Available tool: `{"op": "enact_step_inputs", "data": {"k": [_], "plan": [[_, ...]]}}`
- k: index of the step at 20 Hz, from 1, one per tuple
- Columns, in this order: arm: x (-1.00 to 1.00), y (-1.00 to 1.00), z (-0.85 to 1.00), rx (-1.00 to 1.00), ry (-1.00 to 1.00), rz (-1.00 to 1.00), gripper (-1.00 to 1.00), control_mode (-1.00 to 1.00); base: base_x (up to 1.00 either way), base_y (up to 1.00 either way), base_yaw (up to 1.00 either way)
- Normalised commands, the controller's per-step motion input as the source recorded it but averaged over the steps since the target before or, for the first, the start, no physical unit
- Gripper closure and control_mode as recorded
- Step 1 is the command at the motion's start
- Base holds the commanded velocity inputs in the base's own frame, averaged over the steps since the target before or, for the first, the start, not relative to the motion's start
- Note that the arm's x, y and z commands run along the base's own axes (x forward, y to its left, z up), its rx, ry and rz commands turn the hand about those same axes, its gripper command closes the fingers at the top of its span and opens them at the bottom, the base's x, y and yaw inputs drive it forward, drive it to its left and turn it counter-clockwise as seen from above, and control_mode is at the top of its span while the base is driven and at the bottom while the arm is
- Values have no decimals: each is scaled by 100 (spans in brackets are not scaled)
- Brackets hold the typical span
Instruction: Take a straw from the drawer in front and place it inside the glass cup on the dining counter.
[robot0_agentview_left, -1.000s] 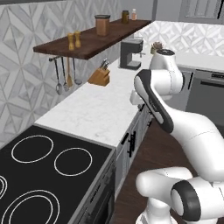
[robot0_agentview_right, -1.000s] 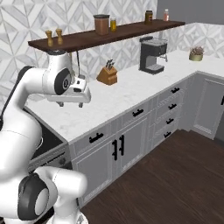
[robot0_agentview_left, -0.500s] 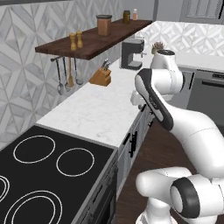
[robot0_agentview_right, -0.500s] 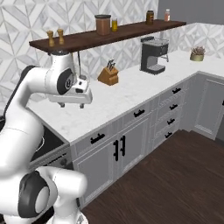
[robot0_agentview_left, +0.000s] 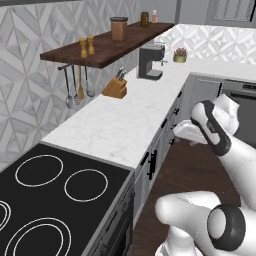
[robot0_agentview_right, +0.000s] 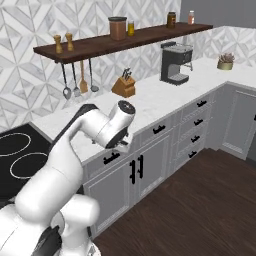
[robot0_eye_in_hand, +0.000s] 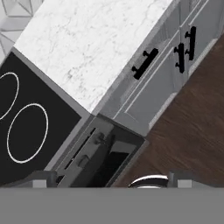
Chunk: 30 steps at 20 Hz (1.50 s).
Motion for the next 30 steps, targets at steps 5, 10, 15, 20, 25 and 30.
{"op": "enact_step_inputs", "data": {"k": [5, 10, 15, 20, 25, 30], "plan": [[10, -16, -92, 50, 0, 0, -100, -100, 0, 0, 0], [22, 1, -80, 56, 0, -1, -100, -100, 0, 0, 0], [47, 3, -27, 37, 7, 0, -100, -100, 0, 0, 0], [62, 17, -18, 18, 4, 0, -100, -100, 0, 0, 0], [42, 0, -27, 10, 1, 0, -100, -100, 0, 0, 0], [34, -16, -35, 5, 0, 0, -100, -100, 0, 0, 0]]}}
